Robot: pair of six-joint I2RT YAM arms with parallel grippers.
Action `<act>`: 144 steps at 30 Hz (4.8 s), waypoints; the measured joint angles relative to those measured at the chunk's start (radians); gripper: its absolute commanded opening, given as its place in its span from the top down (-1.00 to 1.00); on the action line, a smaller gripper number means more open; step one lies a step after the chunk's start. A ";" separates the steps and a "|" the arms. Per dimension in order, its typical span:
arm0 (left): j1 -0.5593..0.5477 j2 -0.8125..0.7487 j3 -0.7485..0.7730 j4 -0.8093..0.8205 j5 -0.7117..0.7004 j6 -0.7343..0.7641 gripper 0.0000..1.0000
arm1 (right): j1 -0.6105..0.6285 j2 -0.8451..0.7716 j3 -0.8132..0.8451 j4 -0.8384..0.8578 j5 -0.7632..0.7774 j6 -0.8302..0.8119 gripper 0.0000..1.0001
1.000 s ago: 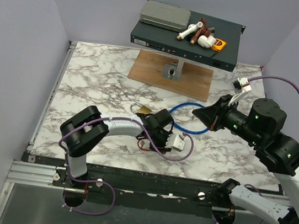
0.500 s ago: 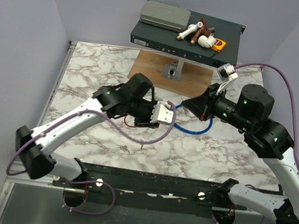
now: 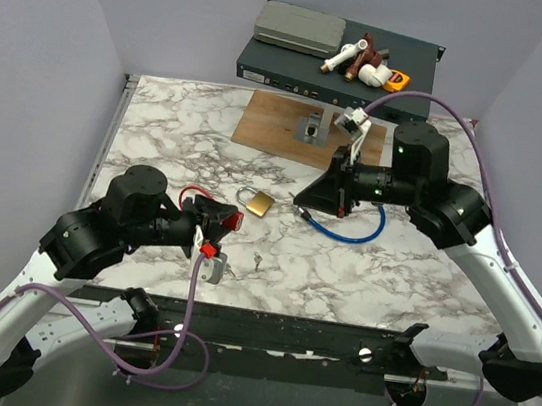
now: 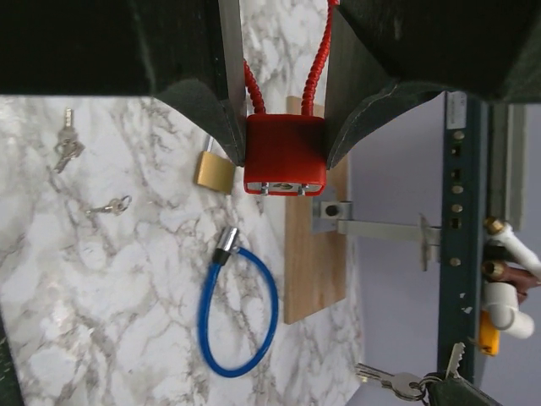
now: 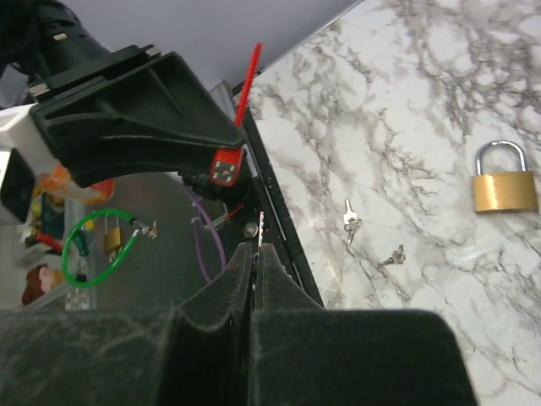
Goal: Unlock with the key
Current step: Pick up the lock from the center of the board, then unlock the lock.
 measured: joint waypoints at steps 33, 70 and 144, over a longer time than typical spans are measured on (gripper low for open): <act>0.031 0.028 -0.029 0.241 -0.070 0.295 1.00 | 0.165 0.212 0.205 -0.108 -0.030 -0.154 0.99; 0.019 -0.013 -0.029 0.226 -0.031 0.279 1.00 | 0.165 0.235 0.205 -0.032 -0.040 -0.140 0.99; 0.011 -0.029 -0.064 0.175 -0.072 0.343 1.00 | 0.174 0.292 0.182 -0.017 -0.057 -0.097 0.99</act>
